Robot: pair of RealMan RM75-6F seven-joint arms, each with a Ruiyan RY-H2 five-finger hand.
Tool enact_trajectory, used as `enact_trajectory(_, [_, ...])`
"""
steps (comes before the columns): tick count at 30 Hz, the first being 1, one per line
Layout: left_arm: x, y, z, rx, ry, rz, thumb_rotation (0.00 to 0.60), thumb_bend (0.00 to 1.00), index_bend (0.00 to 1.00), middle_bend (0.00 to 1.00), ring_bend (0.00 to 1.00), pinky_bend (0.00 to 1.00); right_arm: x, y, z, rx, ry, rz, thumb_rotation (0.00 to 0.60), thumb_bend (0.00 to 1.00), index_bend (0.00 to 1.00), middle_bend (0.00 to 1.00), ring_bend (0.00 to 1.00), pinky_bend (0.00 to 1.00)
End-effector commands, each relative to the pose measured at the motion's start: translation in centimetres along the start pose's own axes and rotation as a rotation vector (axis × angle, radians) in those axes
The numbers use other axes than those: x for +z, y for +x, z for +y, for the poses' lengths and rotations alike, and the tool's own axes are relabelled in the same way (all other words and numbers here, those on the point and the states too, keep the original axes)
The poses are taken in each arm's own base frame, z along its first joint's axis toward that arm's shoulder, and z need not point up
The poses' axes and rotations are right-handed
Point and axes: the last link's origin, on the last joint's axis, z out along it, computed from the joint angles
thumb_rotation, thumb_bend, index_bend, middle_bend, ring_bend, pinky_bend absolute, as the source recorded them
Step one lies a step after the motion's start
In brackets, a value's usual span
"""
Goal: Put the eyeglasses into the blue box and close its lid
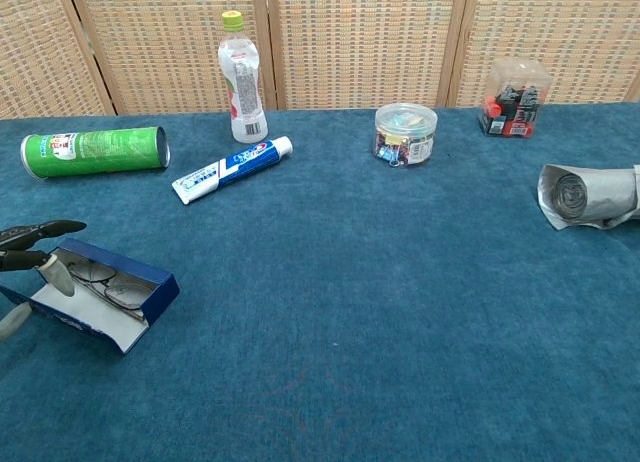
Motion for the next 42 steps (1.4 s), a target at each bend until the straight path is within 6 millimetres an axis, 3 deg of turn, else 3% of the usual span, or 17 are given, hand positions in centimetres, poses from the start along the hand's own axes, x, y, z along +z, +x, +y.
enact_trajectory(1, [0.4, 0.2, 0.0, 0.004, 0.009, 0.000, 0.600, 0.60, 0.38, 0.00, 0.00, 0.00, 0.0, 0.0, 0.0, 0.000, 0.000, 0.000, 0.600, 0.00, 0.00, 0.00, 0.00, 0.00])
enact_trajectory(13, [0.3, -0.3, -0.2, 0.003, 0.027, -0.013, 0.600, 0.60, 0.41, 0.00, 0.00, 0.00, 0.0, 0.0, 0.0, 0.001, -0.001, 0.000, 0.600, 0.00, 0.00, 0.00, 0.00, 0.00])
enact_trajectory(23, [-0.2, -0.5, -0.2, -0.007, 0.021, -0.010, 0.600, 0.61, 0.63, 0.00, 0.00, 0.00, 0.0, 0.0, 0.0, 0.002, -0.001, 0.001, 0.600, 0.00, 0.00, 0.00, 0.00, 0.00])
enact_trajectory(42, [-3.7, 2.7, -0.8, 0.077, 0.002, -0.040, 0.600, 0.61, 0.67, 0.00, 0.00, 0.00, 0.0, 0.0, 0.0, 0.005, -0.001, 0.000, 0.600, 0.00, 0.00, 0.00, 0.00, 0.00])
